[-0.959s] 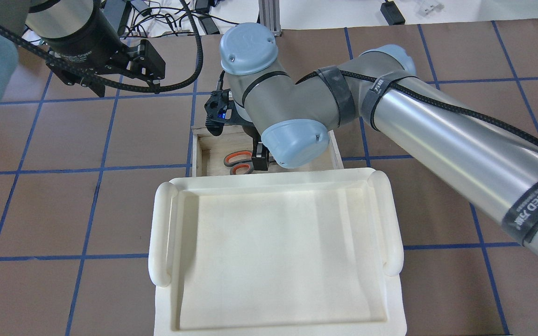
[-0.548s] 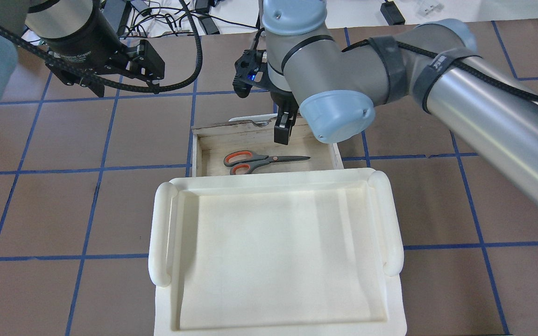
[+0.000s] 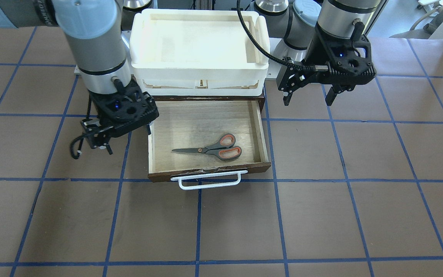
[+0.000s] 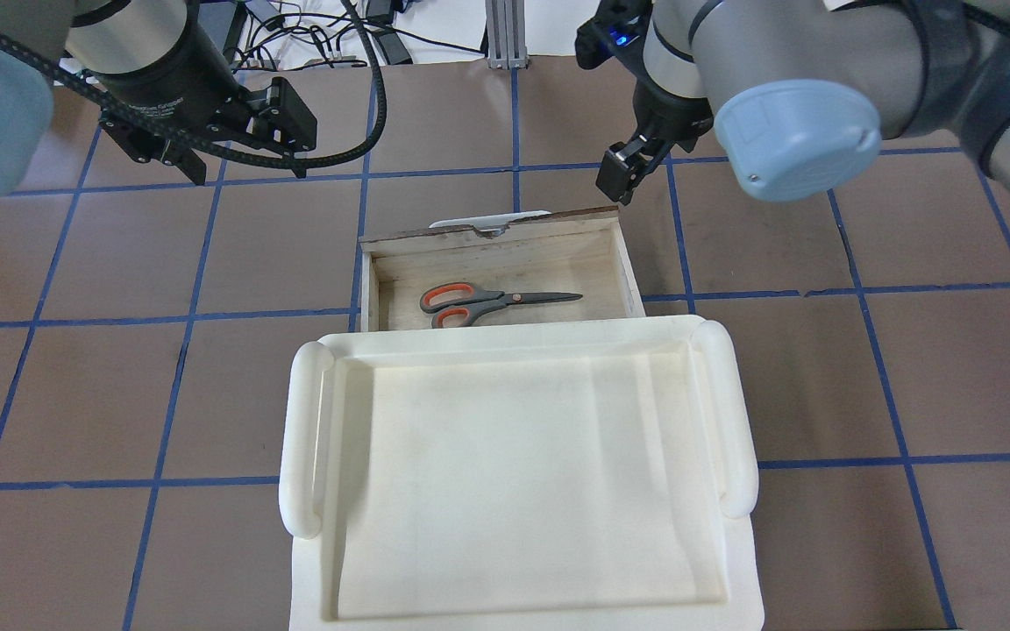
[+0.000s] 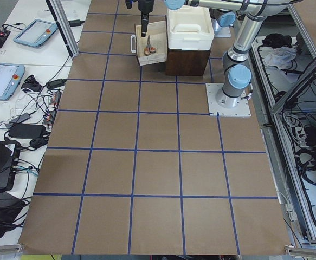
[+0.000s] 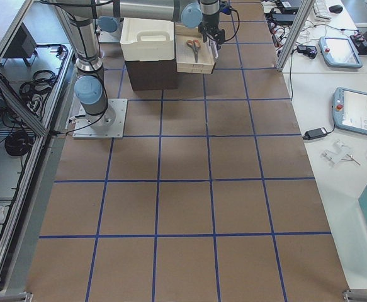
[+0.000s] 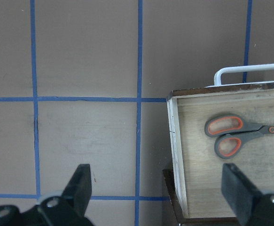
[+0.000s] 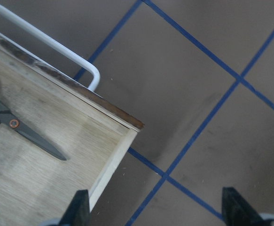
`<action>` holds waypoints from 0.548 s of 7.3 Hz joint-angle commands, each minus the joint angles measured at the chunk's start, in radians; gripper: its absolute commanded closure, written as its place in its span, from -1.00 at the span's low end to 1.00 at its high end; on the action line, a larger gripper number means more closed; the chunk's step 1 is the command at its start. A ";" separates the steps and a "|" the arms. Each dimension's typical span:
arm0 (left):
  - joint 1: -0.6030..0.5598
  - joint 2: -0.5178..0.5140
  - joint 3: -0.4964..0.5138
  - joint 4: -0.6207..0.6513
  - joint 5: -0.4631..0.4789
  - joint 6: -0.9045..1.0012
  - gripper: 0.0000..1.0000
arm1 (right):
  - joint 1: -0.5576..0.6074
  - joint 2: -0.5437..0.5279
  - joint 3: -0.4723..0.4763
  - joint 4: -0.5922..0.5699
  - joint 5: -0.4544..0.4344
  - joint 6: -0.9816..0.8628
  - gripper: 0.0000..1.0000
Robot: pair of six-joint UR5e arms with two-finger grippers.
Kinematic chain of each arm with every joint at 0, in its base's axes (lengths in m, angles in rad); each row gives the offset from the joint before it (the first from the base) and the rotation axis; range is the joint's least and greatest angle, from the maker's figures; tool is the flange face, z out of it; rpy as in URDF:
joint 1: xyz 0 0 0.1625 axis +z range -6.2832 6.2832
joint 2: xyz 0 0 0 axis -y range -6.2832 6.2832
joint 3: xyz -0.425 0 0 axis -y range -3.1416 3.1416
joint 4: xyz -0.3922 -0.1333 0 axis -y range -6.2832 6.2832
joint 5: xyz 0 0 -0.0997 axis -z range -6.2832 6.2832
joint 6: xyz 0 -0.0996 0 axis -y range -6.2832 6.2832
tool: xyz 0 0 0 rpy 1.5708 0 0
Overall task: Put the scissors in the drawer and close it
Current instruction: 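Raise the right gripper away while the left gripper moves toward the drawer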
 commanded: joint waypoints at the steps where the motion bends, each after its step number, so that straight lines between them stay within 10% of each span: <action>1: -0.002 -0.037 -0.002 -0.002 -0.007 0.010 -1.00 | -0.098 -0.041 0.000 0.133 0.003 0.147 -1.00; 4: -0.025 -0.115 0.000 0.077 -0.012 -0.007 -1.00 | -0.133 -0.055 -0.003 0.174 0.004 0.305 -1.00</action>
